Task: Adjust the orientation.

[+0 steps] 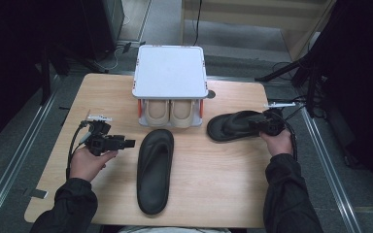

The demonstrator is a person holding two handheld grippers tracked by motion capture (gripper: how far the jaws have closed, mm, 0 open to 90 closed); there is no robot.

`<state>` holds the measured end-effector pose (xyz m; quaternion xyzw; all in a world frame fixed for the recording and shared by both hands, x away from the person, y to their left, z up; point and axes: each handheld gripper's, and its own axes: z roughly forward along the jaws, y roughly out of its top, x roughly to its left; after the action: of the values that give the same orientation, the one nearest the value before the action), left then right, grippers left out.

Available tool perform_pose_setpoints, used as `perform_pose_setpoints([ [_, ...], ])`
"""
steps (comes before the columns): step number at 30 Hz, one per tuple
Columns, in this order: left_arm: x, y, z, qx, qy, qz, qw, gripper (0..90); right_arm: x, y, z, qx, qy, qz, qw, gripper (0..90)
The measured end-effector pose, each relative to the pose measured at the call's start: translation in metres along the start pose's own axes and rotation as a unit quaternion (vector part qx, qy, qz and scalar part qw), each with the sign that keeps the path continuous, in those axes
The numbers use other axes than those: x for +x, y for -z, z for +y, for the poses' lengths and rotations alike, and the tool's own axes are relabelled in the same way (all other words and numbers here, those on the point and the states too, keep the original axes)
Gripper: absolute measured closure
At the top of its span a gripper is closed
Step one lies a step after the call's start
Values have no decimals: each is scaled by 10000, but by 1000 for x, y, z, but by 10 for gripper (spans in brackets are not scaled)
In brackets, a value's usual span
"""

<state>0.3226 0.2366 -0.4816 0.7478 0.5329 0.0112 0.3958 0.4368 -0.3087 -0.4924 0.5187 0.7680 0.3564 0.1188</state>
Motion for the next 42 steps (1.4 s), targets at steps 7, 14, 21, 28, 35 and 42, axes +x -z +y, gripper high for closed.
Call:
perform_pose_setpoints([
  [7,3,-3,7,-90,36,-63,9999,398,10,7,-10,65,-26,22,10000,900],
  [14,1,-7,12,-48,-16,-78,10000,400,18,13,-18,117,-31,51,9999,900],
  [21,1,-10,15,-10,-5,-119,9999,404,25,18,-23,183,47,19,9998,900],
  [28,1,-9,15,-37,-14,-87,10000,405,39,42,-18,-403,87,70,9991,900],
  [35,0,-8,15,-26,-22,-80,10000,406,74,45,-28,-436,244,367,9981,900],
  [42,0,-8,15,-34,-48,-72,10000,406,91,33,-43,-303,209,416,9985,900],
])
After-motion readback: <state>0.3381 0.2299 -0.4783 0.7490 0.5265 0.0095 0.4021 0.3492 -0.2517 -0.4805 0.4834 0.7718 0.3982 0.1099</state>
